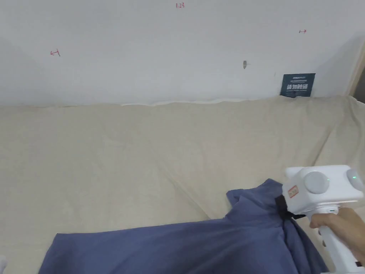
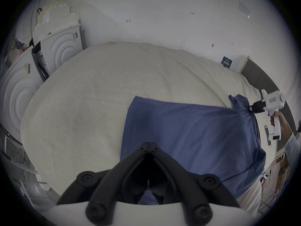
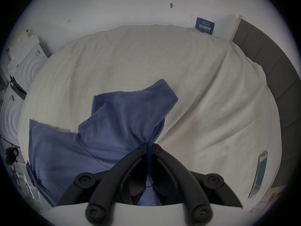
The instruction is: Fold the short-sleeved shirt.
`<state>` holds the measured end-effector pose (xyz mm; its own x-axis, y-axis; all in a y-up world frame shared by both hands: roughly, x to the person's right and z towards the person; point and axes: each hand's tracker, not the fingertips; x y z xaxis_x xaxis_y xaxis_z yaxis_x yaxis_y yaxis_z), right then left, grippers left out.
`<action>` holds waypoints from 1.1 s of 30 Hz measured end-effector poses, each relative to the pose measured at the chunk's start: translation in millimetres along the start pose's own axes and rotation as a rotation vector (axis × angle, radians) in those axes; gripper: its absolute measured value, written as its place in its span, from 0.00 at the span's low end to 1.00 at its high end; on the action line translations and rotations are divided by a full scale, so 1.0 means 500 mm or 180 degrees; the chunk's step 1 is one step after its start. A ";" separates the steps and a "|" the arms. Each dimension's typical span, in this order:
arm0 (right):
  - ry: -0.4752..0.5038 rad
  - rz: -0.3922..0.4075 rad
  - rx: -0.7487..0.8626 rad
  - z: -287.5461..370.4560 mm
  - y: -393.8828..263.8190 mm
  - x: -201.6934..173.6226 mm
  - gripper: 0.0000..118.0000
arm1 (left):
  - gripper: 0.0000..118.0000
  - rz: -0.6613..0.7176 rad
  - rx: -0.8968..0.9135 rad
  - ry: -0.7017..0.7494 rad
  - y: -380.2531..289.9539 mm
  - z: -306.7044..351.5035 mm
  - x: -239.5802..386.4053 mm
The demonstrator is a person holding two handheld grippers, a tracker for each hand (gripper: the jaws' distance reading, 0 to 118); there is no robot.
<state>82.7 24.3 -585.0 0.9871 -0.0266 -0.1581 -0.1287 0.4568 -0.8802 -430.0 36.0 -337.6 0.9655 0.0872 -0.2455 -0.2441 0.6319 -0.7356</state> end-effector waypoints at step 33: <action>0.0001 0.0254 0.0272 0.038 0.001 -0.004 0.04 | 0.00 -0.0070 -0.0705 0.0155 0.225 -0.317 0.009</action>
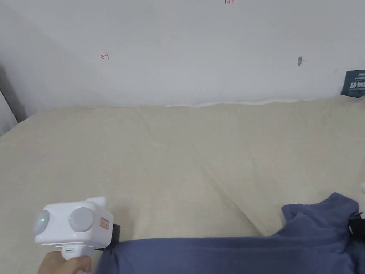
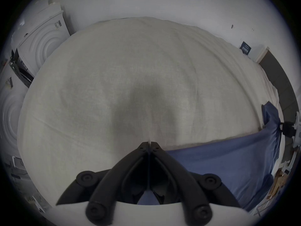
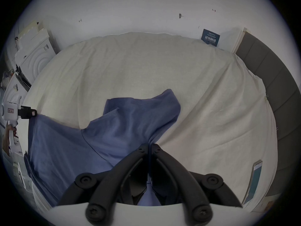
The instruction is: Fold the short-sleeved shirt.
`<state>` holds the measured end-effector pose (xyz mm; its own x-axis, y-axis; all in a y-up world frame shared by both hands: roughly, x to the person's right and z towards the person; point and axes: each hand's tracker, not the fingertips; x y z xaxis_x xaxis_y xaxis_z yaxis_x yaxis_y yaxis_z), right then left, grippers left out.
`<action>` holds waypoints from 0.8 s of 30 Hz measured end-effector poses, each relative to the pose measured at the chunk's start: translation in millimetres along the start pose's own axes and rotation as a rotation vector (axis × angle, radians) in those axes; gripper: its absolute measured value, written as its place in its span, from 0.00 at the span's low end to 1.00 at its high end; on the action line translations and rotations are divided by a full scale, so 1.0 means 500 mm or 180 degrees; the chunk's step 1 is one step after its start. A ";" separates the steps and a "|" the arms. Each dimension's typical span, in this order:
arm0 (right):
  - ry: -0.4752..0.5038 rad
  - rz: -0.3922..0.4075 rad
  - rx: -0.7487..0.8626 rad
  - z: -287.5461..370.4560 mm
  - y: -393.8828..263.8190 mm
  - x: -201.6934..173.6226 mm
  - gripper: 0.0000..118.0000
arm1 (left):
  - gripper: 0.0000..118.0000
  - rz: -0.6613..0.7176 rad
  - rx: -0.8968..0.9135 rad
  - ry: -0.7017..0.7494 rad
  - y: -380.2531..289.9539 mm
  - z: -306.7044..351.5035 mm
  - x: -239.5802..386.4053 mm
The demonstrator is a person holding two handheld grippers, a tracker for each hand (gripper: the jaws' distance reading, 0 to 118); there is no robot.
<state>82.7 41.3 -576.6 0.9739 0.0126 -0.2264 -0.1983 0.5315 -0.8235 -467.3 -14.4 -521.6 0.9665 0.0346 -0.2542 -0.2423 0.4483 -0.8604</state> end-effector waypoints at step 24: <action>0.0282 0.0013 0.0490 0.356 -0.265 0.014 0.04 | 0.00 -0.0138 0.0574 -0.0156 -0.307 0.393 -0.069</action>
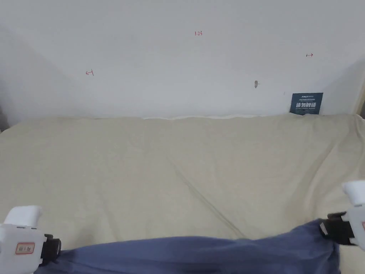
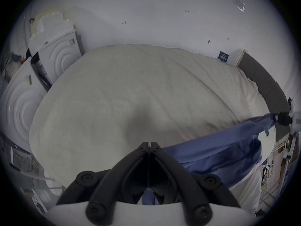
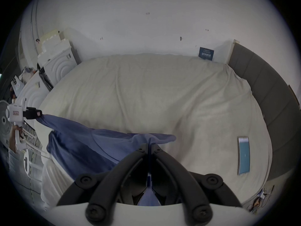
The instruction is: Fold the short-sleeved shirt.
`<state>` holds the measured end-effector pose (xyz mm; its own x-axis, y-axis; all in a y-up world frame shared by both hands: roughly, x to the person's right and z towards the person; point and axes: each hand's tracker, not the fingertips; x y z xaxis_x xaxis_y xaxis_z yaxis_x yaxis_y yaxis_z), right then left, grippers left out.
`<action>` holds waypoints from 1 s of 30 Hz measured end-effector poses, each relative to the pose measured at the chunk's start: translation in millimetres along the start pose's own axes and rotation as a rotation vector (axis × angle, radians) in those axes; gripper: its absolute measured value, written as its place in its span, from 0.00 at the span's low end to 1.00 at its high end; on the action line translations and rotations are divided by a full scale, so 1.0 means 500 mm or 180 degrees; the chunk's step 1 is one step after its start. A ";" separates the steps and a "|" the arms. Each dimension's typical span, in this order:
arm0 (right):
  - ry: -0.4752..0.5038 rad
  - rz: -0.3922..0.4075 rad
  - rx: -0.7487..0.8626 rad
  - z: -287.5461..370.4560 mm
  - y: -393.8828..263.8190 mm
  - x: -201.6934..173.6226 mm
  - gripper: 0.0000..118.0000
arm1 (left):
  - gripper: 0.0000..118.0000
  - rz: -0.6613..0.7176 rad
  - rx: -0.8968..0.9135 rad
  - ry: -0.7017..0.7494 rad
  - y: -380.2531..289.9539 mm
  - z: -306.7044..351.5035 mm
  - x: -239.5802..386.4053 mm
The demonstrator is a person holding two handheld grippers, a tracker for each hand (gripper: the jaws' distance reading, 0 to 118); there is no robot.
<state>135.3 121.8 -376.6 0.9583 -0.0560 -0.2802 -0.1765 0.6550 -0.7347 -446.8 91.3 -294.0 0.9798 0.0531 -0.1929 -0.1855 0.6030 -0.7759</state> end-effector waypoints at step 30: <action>0.0518 -0.0111 0.0309 0.059 -0.208 -0.194 0.02 | 0.03 0.0832 0.0269 -0.0535 -0.272 0.083 -0.041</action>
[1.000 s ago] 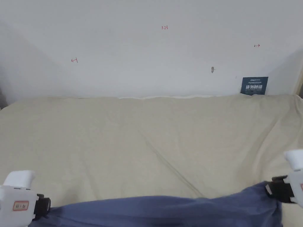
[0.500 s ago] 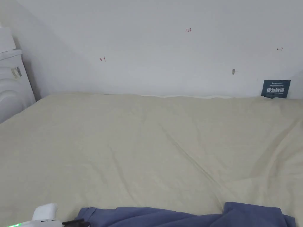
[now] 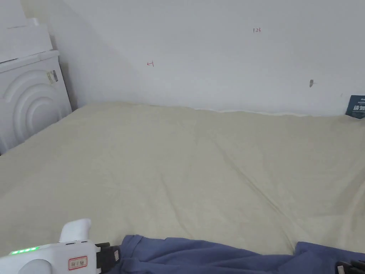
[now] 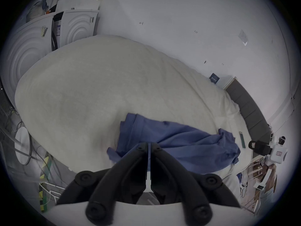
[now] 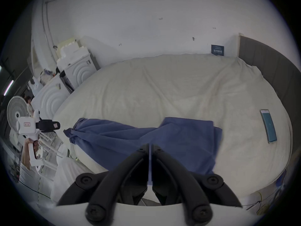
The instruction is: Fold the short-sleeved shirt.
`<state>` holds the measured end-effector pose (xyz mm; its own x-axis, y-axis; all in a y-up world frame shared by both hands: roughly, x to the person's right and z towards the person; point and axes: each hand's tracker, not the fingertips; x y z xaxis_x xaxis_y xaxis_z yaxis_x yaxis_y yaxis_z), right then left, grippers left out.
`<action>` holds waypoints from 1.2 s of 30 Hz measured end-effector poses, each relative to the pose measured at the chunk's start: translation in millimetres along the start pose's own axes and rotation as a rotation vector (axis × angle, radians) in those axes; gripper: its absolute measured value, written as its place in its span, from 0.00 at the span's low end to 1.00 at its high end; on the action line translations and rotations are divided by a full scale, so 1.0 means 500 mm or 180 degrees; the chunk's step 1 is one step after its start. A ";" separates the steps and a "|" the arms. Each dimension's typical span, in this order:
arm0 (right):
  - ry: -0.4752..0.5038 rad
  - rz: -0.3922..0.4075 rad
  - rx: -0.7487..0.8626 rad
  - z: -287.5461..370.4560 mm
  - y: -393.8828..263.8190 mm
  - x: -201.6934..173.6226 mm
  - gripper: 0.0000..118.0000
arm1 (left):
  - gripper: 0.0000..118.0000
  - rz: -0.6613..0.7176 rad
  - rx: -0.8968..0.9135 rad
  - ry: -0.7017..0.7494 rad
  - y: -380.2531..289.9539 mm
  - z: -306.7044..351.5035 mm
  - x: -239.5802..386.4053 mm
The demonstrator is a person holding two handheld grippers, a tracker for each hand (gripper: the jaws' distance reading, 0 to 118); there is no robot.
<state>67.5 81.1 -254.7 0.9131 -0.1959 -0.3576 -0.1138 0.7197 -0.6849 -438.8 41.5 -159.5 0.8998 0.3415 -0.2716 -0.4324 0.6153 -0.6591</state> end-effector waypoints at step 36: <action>0.0522 -0.0165 -0.0835 -0.214 -0.053 -0.114 0.00 | 1.00 0.1046 -0.1166 -0.1980 0.077 -0.344 -0.186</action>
<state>-23.3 1.6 -284.2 0.8474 -0.3480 -0.4010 -0.1854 0.5137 -0.8377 -529.0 -88.9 -280.4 0.4851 0.8659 -0.1219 -0.5265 0.1779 -0.8314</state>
